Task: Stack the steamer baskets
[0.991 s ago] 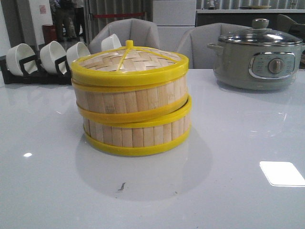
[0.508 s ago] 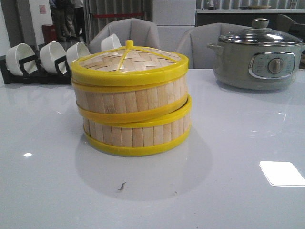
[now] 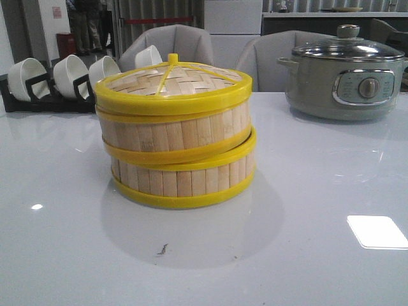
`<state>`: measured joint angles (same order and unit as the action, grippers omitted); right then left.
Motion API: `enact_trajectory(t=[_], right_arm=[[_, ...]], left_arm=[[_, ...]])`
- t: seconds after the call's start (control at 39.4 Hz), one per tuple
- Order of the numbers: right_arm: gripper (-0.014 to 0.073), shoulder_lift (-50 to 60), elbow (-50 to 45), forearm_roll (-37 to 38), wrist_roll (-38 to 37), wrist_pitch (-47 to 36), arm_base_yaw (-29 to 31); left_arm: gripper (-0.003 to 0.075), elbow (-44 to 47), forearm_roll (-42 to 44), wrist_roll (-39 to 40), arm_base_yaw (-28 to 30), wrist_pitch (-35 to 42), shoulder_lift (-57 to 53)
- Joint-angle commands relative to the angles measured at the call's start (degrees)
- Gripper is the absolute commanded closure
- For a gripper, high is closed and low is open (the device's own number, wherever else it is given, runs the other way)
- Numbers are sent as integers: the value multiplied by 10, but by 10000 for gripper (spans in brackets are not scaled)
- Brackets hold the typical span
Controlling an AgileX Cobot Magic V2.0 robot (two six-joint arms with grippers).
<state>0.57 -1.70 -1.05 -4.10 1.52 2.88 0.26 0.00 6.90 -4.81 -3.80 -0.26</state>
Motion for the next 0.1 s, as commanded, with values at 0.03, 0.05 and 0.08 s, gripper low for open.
enact_trajectory(t=[0.03, 0.05, 0.08], right_arm=[[543, 13, 8, 3, 2, -45, 3], [543, 13, 8, 3, 2, -45, 3], [543, 13, 8, 3, 2, -45, 3]], left_arm=[[636, 1, 0, 0, 1, 47, -7], [636, 1, 0, 0, 1, 47, -7], [636, 1, 0, 0, 1, 47, -7]])
